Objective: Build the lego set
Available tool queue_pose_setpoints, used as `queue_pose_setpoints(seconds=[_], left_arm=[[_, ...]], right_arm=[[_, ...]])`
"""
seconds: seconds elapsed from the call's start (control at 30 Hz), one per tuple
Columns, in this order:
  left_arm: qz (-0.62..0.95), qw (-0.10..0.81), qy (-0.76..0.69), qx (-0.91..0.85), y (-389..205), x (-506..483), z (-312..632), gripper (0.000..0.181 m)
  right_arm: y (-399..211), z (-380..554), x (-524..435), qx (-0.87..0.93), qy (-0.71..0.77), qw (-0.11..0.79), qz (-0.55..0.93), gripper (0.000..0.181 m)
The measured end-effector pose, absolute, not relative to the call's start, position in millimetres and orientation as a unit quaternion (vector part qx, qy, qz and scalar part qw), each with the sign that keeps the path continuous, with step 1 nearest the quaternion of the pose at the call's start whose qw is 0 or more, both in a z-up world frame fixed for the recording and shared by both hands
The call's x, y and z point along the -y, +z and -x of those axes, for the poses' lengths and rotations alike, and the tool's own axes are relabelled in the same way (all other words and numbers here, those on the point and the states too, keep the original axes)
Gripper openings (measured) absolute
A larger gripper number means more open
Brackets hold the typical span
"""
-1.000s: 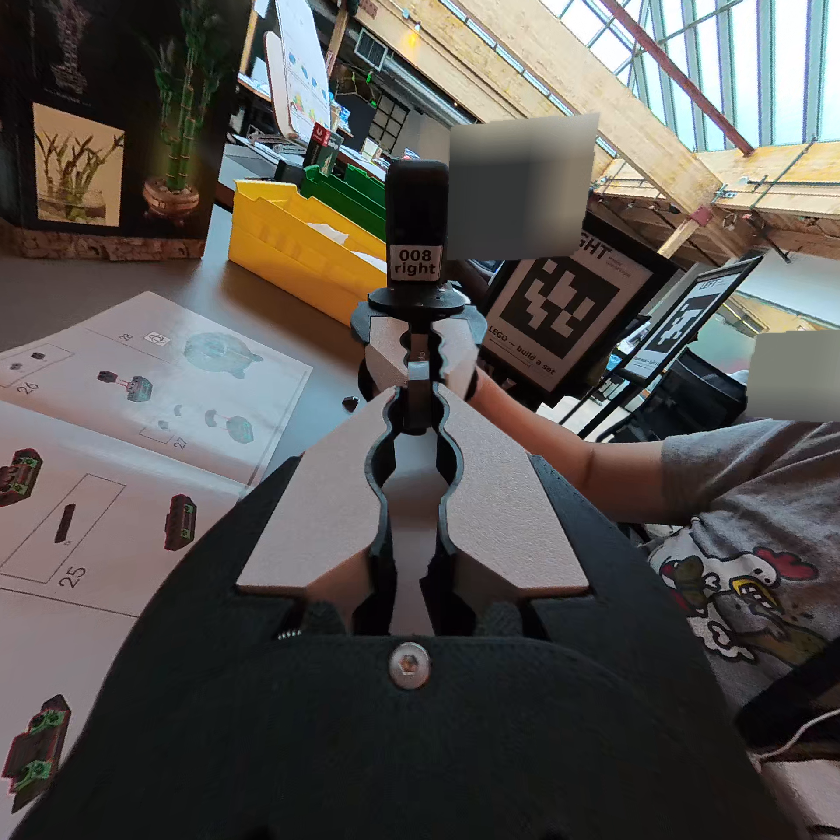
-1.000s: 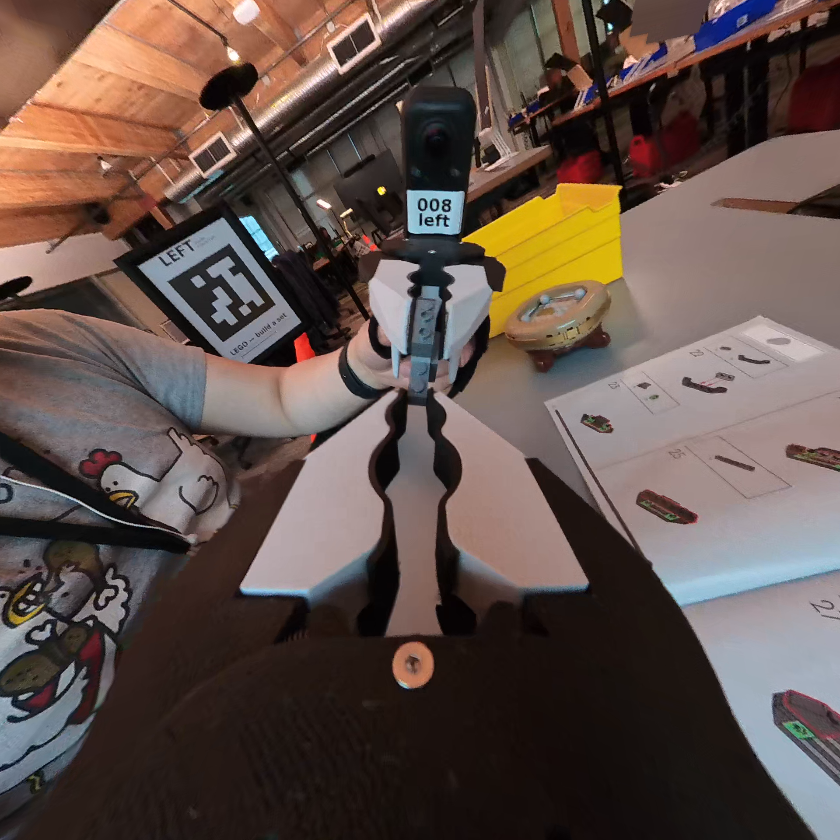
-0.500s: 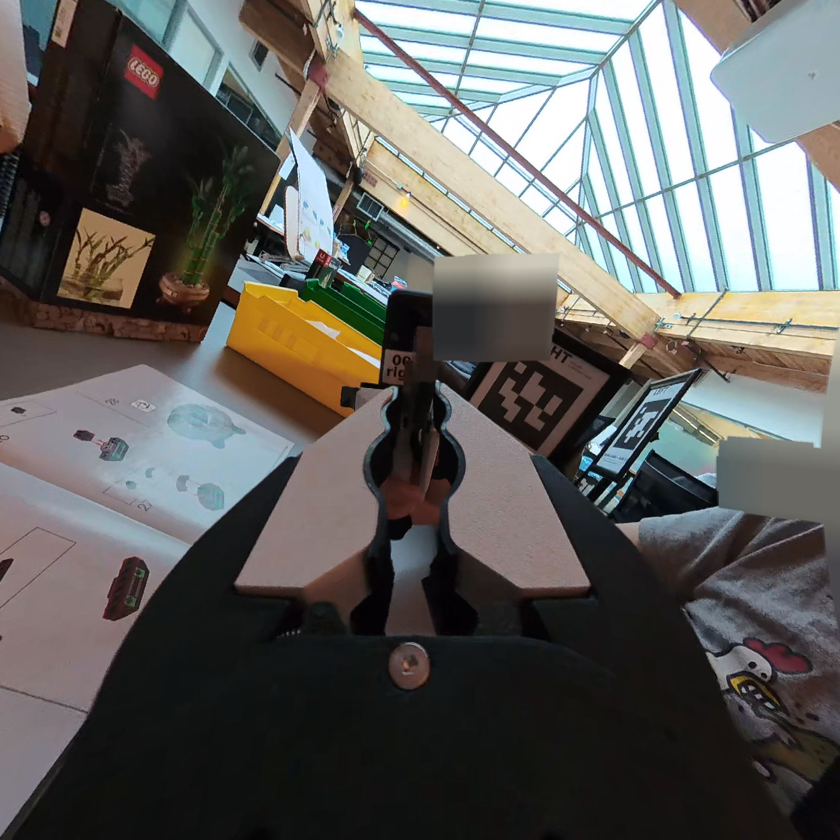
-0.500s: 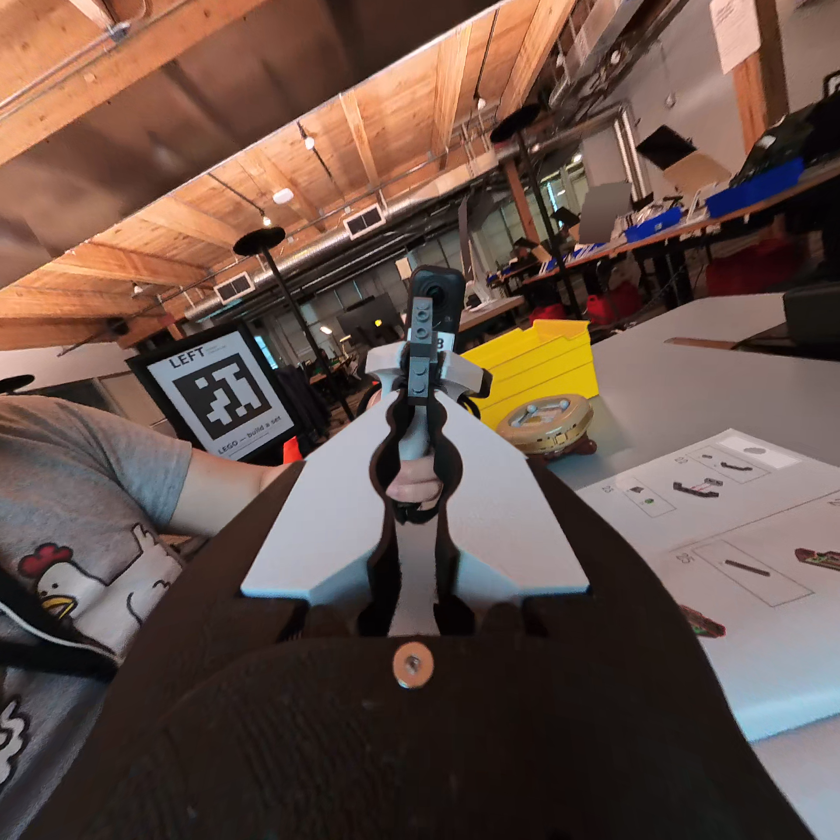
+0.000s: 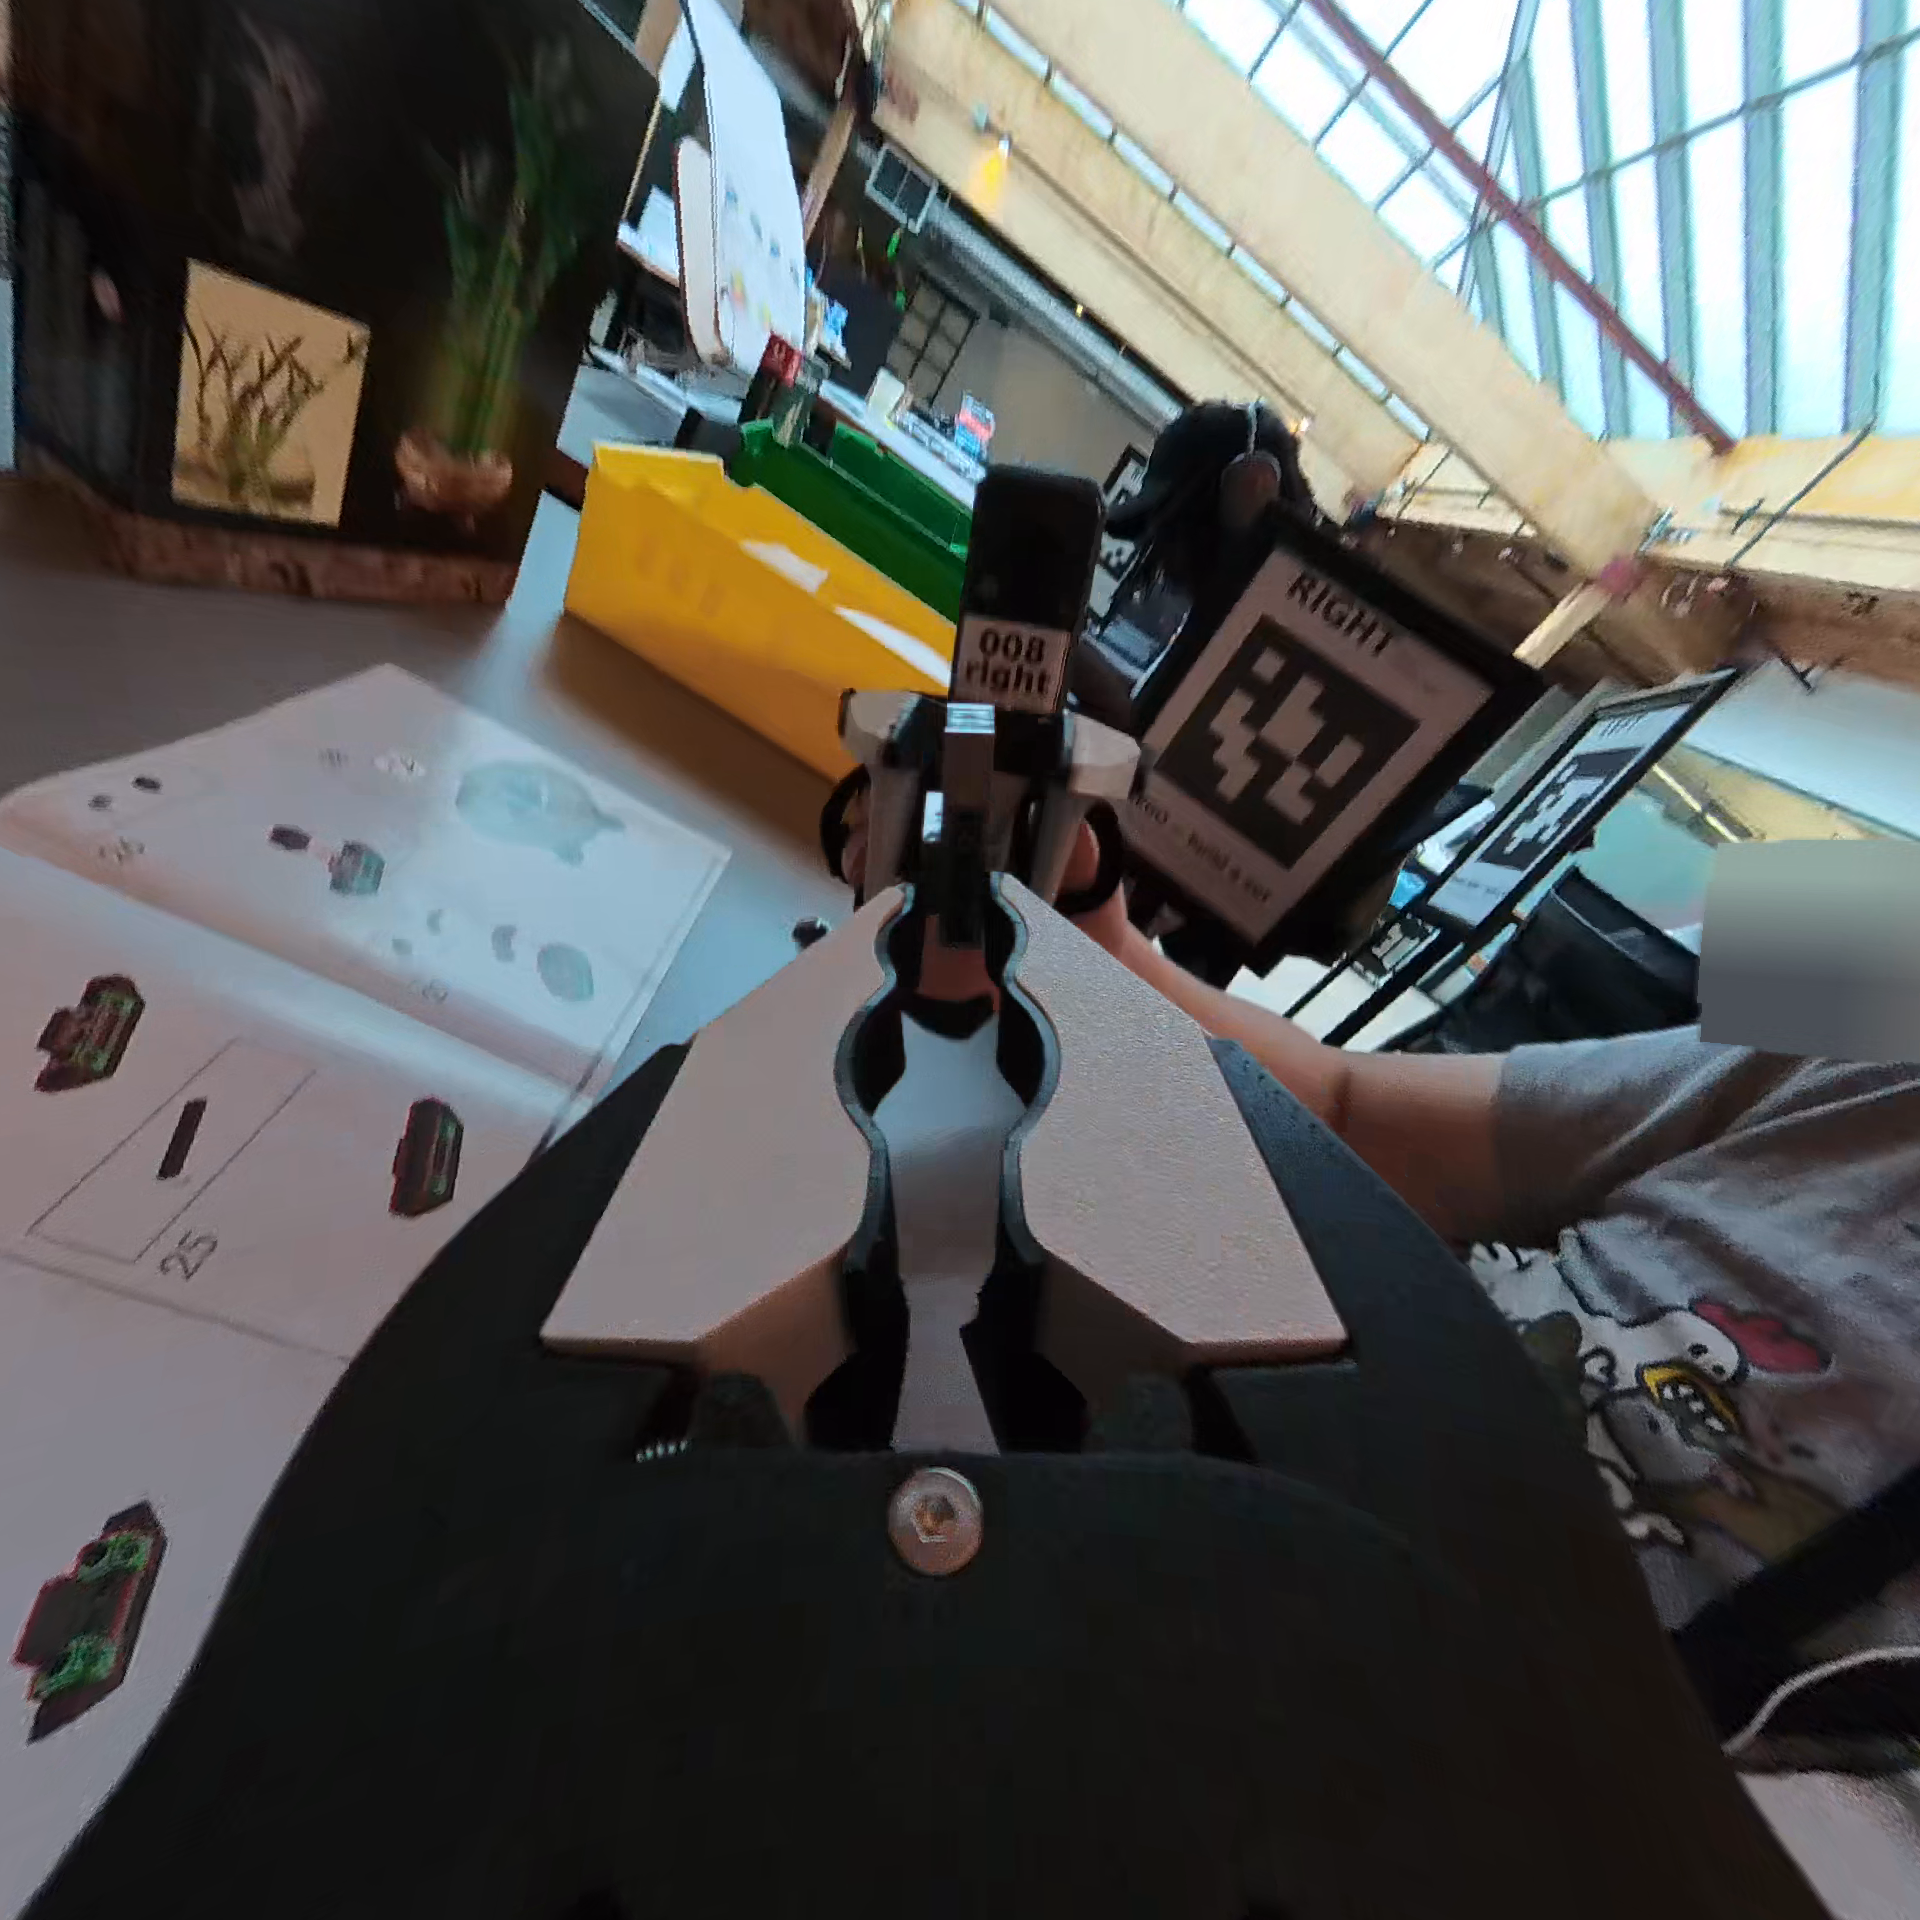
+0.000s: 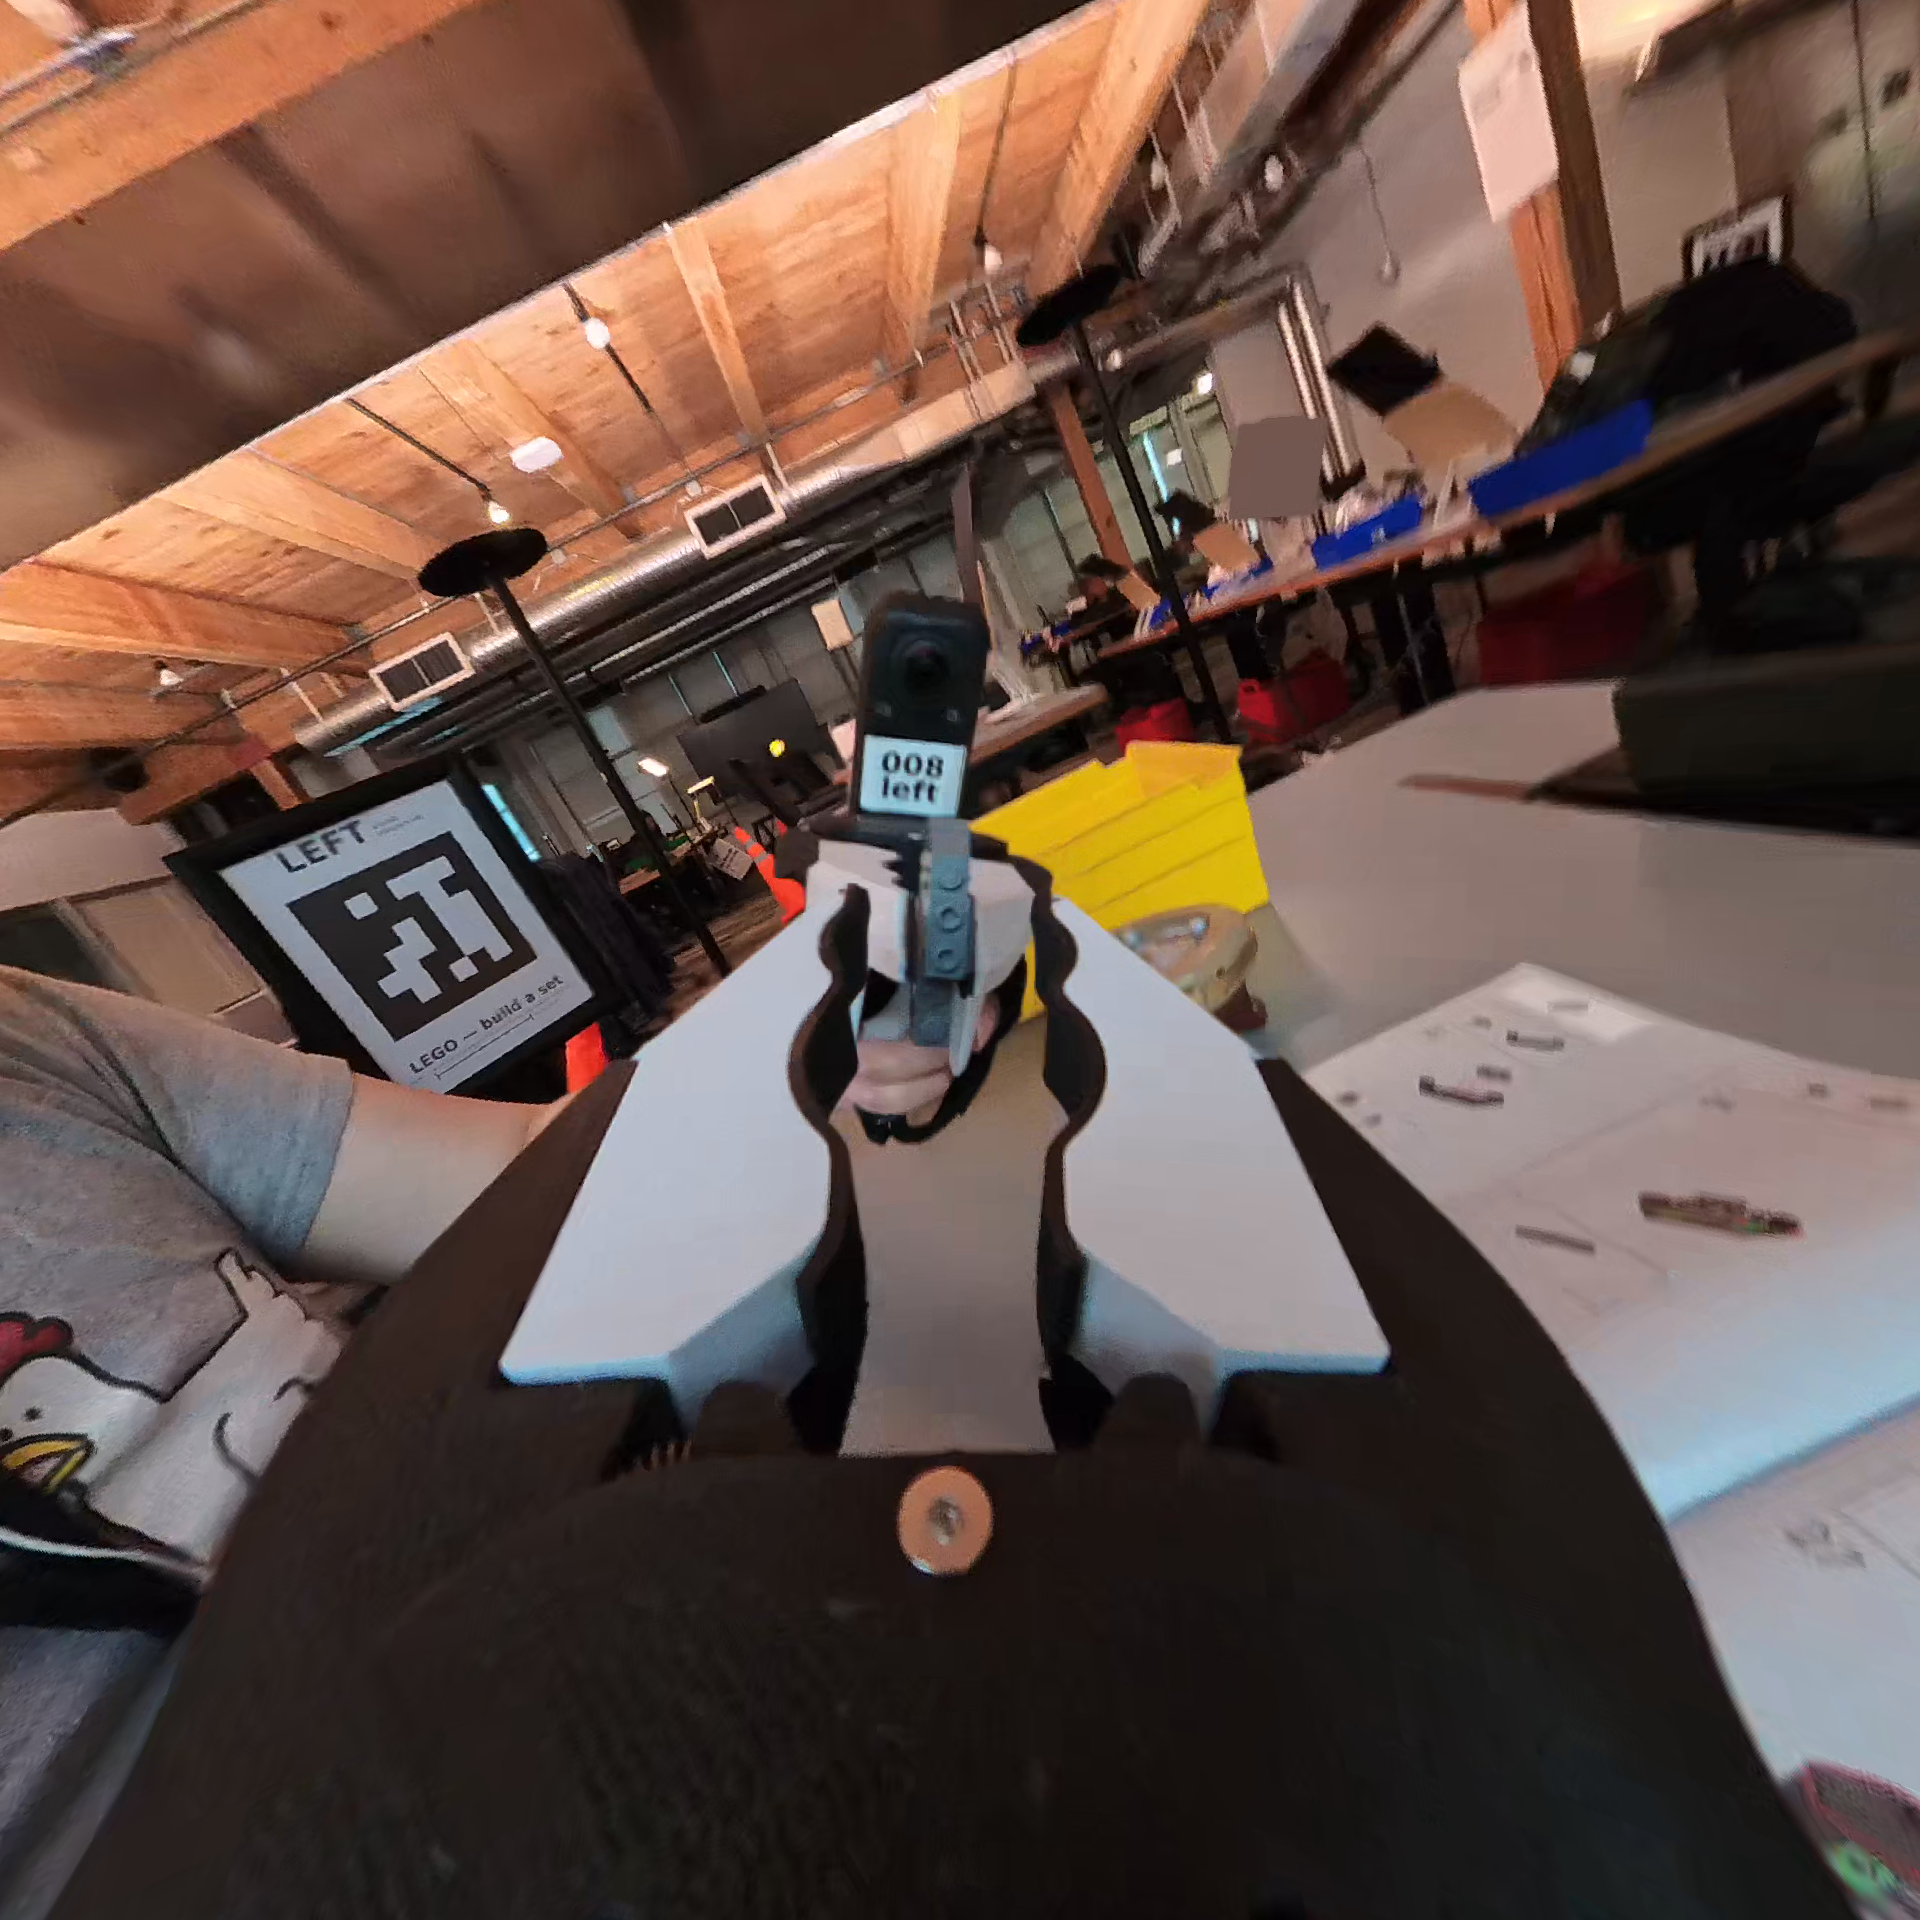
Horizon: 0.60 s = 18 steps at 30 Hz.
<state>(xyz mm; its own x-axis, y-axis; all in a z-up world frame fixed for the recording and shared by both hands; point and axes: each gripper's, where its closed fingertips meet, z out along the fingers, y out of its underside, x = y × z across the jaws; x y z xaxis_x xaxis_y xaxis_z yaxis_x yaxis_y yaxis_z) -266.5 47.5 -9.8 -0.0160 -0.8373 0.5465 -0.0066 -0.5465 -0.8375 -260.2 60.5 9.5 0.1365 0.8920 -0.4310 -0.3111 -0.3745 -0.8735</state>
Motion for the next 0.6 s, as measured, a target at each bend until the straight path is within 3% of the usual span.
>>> queue_pose_setpoints(seconds=[0.13, 0.2, 0.27, 0.37, 0.43, 0.6], left_arm=[[0.639, 0.274, -0.619, -0.365, -26.3, -40.7, 265.0, 0.009], [0.657, 0.265, -0.603, -0.367, -36.5, -43.3, 265.8, 0.009], [0.656, 0.250, -0.613, -0.363, -38.2, -42.6, 267.9, 0.009], [0.643, 0.254, -0.642, -0.331, -32.4, -47.2, 269.2, 0.009], [0.640, 0.269, -0.649, -0.311, -30.5, -52.4, 268.5, 0.019], [0.622, 0.292, -0.660, -0.304, -25.0, -52.4, 264.3, 0.006]], right_arm=[[-18.5, 269.0, -55.9, 0.277, 0.620, 0.402, 0.614, 0.020], [-25.8, 271.1, -55.5, 0.281, 0.620, 0.383, 0.624, 0.006], [-25.6, 273.1, -53.5, 0.275, 0.631, 0.371, 0.623, 0.006], [-20.6, 272.2, -59.0, 0.239, 0.647, 0.382, 0.614, 0.006], [-15.2, 269.5, -62.9, 0.216, 0.659, 0.394, 0.604, 0.006], [-12.6, 264.9, -66.8, 0.206, 0.653, 0.411, 0.602, 0.006]])
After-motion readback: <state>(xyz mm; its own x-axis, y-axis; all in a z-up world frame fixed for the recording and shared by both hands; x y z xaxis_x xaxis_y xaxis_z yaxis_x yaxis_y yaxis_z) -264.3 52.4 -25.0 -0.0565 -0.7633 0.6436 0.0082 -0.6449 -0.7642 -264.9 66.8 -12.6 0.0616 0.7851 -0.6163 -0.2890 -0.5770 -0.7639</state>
